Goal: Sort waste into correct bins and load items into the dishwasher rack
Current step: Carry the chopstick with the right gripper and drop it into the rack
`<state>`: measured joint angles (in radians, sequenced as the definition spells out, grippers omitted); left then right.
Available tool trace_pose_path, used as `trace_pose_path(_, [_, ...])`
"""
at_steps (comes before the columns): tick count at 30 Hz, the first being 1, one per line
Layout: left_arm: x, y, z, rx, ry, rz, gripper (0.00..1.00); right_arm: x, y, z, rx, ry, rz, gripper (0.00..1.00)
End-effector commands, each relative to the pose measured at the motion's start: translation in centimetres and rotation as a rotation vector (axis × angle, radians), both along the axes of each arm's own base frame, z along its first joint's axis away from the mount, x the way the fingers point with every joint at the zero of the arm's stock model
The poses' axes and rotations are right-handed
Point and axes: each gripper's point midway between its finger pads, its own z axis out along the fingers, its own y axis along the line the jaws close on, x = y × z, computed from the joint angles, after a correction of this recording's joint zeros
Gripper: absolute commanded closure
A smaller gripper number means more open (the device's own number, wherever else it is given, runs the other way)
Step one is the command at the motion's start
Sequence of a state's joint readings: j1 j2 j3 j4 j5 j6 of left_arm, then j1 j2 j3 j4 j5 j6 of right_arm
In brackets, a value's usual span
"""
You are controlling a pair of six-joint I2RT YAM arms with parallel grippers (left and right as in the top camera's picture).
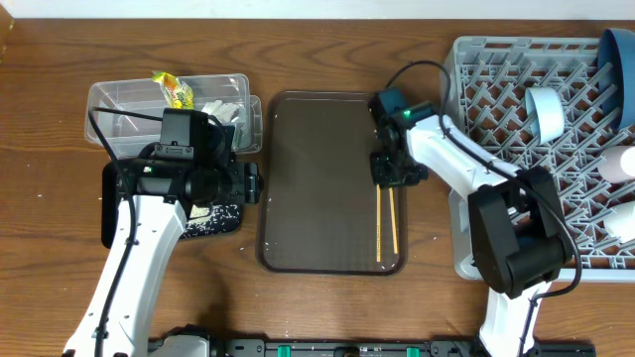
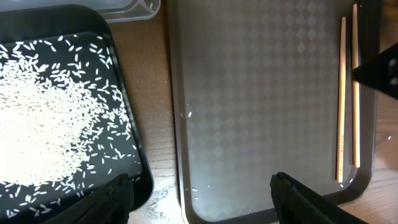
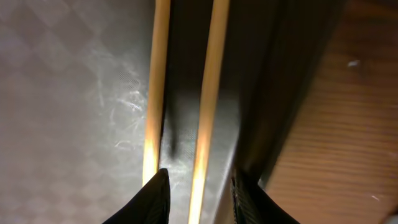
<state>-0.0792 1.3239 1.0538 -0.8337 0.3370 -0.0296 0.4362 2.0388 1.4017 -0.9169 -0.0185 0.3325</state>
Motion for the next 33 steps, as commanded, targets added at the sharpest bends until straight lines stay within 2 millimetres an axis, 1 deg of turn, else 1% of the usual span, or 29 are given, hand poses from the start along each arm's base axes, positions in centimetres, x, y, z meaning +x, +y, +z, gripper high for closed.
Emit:
trace_pose_path(1, [0.0,0.1,0.1,-0.002,-0.001,0.007,0.26,-1.8,0.0,-1.8,-0.029,0.036,-0.008,0.71])
trace_pose_path(3, [0.0,0.1,0.1,-0.002,-0.002,0.007,0.27,-2.2,0.1,-2.4,-0.031,0.038,-0.002,0.74])
trace_pose_path(5, [0.0,0.1,0.1,-0.002,-0.001,0.007,0.26,-2.5,0.1,-2.8,-0.031,0.037,0.0,0.81])
trace_pose_path(10, [0.0,0.1,0.1,-0.002,-0.001,0.007,0.27,-2.3,0.5,-2.9,-0.026,0.021,-0.016,0.96])
trace_pose_path(13, [0.0,0.1,0.1,-0.002,-0.001,0.007,0.27,-1.9,0.4,-2.8,-0.02,0.01,-0.029,0.99])
trace_pose_path(15, [0.0,0.1,0.1,-0.002,-0.001,0.007,0.27,-1.3,0.3,-2.2,-0.013,-0.003,-0.038,0.99])
trace_pose_path(18, [0.0,0.1,0.1,-0.002,-0.001,0.007,0.27,-0.1,0.4,-0.3,0.02,-0.045,-0.039,0.99])
trace_pose_path(21, [0.0,0.1,0.1,-0.002,-0.001,0.007,0.26,1.3,0.6,2.9,0.072,-0.117,-0.022,0.99])
trace_pose_path(24, [0.0,0.1,0.1,-0.002,-0.001,0.007,0.27,2.7,-0.3,6.8,0.103,-0.211,0.006,0.99])
trace_pose_path(27, [0.0,0.1,0.1,-0.002,-0.001,0.007,0.27,3.5,-2.5,10.3,0.112,-0.295,0.028,0.99])
trace_pose_path(29, [0.0,0.1,0.1,-0.002,-0.001,0.007,0.27,3.9,-4.4,11.9,0.097,-0.336,0.018,0.99])
trace_pose_path(30, [0.0,0.1,0.1,-0.002,-0.001,0.007,0.27,4.1,-5.8,12.6,0.08,-0.355,0.008,0.99])
trace_pose_path(33, [0.0,0.1,0.1,-0.002,-0.001,0.007,0.27,4.6,-9.1,13.6,0.05,-0.381,-0.032,0.99])
